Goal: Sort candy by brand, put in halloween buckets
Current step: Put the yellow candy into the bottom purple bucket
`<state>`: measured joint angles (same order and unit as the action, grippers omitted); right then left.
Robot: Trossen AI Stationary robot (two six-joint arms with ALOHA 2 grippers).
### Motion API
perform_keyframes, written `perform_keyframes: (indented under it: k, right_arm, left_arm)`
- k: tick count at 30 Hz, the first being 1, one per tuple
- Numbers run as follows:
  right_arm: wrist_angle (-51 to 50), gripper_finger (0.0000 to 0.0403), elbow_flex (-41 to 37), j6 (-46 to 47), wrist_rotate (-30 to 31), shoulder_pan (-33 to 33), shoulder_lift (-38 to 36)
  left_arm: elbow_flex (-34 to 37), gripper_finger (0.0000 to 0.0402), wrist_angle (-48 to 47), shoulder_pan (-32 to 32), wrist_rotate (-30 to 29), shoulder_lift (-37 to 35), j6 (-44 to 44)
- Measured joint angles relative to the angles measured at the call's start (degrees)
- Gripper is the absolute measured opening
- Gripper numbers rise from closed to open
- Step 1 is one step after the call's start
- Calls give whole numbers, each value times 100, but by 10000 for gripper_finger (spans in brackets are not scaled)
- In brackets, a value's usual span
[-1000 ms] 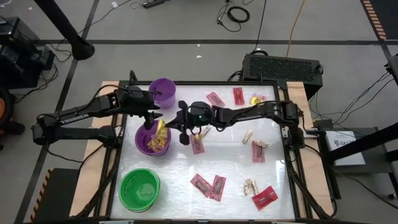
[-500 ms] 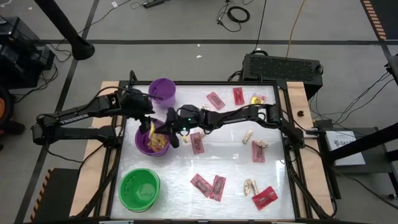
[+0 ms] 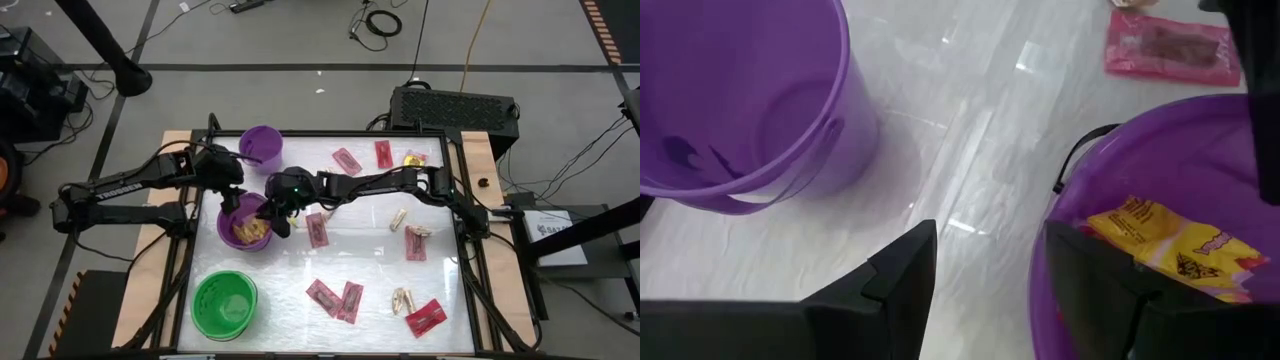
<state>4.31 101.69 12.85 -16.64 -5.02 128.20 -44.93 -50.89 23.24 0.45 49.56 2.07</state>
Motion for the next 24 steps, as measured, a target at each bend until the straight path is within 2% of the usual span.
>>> perform_keyframes:
  k: [3, 6, 13, 19, 24]
  right_arm:
    - [-295, 101, 0, -84, -1, -44, -210]
    - [-1026, 104, 3, -40, -15, -193, -603]
    - [-3882, 92, 2, -686, 114, -905, -1603]
    - [-6693, 69, 2, -872, 1818, -1707, -2141]
    - [-8225, 47, -120, -794, 1998, -2688, -2200]
  left_arm:
    - [0, 191, 5, 0, 7, 2, -16]
    - [0, 191, 43, 0, 11, 2, -23]
    - [0, 191, 360, 0, 12, 2, -359]
    - [0, 191, 817, -1, 13, 4, -881]
    - [0, 191, 1097, -1, 17, 4, -1255]
